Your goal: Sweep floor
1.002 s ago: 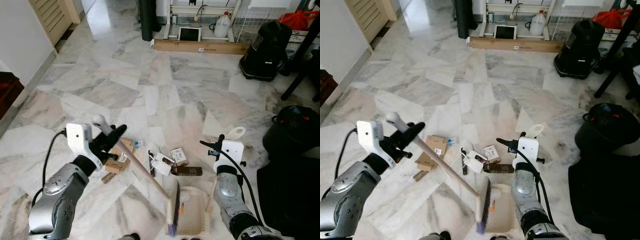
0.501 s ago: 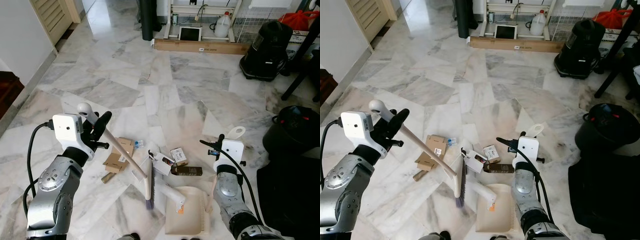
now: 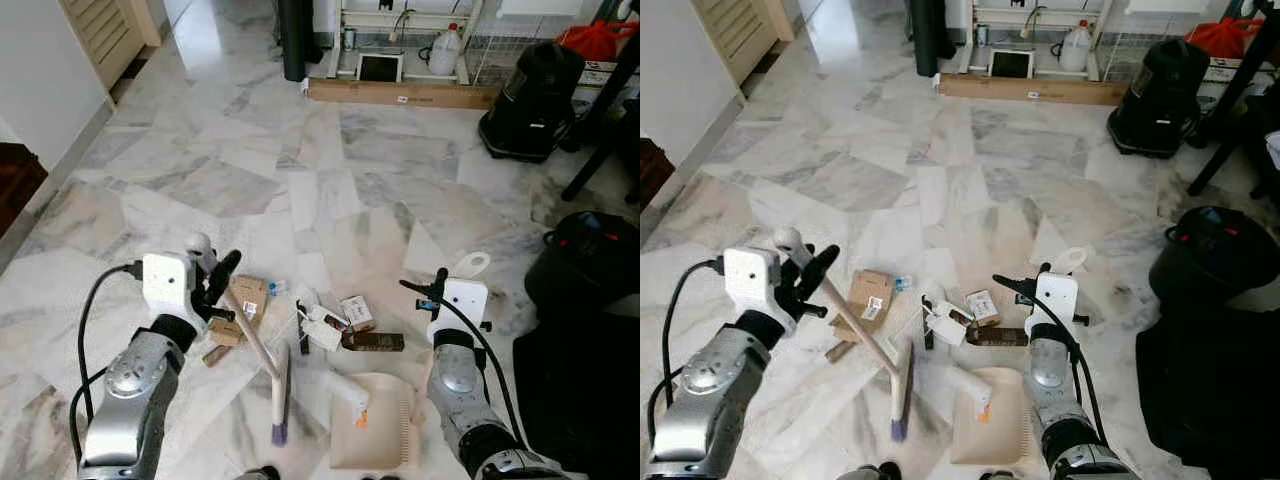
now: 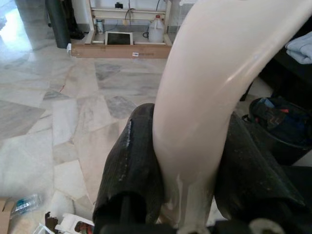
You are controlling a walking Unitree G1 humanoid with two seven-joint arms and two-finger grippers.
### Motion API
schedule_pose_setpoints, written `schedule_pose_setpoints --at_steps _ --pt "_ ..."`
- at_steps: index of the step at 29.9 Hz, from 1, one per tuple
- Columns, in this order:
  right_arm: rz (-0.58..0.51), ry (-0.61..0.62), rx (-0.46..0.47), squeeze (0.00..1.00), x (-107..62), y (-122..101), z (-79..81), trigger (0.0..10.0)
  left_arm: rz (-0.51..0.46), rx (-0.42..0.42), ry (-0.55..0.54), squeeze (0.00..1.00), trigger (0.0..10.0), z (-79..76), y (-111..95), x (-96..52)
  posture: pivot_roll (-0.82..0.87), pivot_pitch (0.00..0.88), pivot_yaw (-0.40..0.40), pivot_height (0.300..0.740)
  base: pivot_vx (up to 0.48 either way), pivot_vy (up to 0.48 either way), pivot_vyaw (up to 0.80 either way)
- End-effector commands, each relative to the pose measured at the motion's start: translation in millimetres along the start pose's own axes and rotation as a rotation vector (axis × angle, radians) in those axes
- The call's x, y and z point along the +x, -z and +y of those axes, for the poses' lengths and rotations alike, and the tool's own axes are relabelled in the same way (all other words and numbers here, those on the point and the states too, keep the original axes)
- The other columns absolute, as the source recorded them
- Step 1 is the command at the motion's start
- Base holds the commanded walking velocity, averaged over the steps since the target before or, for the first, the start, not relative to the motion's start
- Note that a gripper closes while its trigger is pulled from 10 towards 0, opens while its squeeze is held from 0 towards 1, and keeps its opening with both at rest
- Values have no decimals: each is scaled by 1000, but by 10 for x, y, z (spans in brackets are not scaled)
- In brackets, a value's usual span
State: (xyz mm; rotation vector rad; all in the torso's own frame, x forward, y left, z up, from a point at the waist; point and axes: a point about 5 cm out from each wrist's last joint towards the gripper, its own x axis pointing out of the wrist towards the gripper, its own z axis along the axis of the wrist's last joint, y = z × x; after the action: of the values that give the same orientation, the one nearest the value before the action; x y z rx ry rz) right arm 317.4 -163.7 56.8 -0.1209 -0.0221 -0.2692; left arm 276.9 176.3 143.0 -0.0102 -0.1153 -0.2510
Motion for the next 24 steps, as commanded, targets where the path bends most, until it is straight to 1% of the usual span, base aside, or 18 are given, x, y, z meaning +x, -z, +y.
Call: schedule_pose_setpoints --at_steps 1,5,10,13,15,19,24 --pt "61 -12 4 0 -68 114 18 10000 -30 13 -3 0 10000 -2 -3 -4 156 171 24 740 0 0 0" --pt "63 -20 7 0 -72 116 29 10000 -13 10 4 0 10000 -15 96 28 149 175 23 740 0 0 0" --pt "64 -23 10 0 -72 117 31 10000 -10 11 18 0 10000 -37 130 43 146 176 24 740 0 0 0" --pt "64 -24 11 0 -72 117 31 10000 1 -8 35 0 10000 -60 161 45 145 177 24 740 0 0 0" --pt "66 -25 12 0 -73 119 32 10000 12 -28 63 0 10000 -101 180 34 147 178 23 740 0 0 0" --pt "68 -28 12 0 -75 122 36 10000 16 -31 73 0 10000 -109 200 28 149 178 24 740 0 0 0" --pt "71 -33 15 0 -80 126 45 10000 29 -62 106 0 10000 -145 215 27 148 180 26 740 0 0 0"
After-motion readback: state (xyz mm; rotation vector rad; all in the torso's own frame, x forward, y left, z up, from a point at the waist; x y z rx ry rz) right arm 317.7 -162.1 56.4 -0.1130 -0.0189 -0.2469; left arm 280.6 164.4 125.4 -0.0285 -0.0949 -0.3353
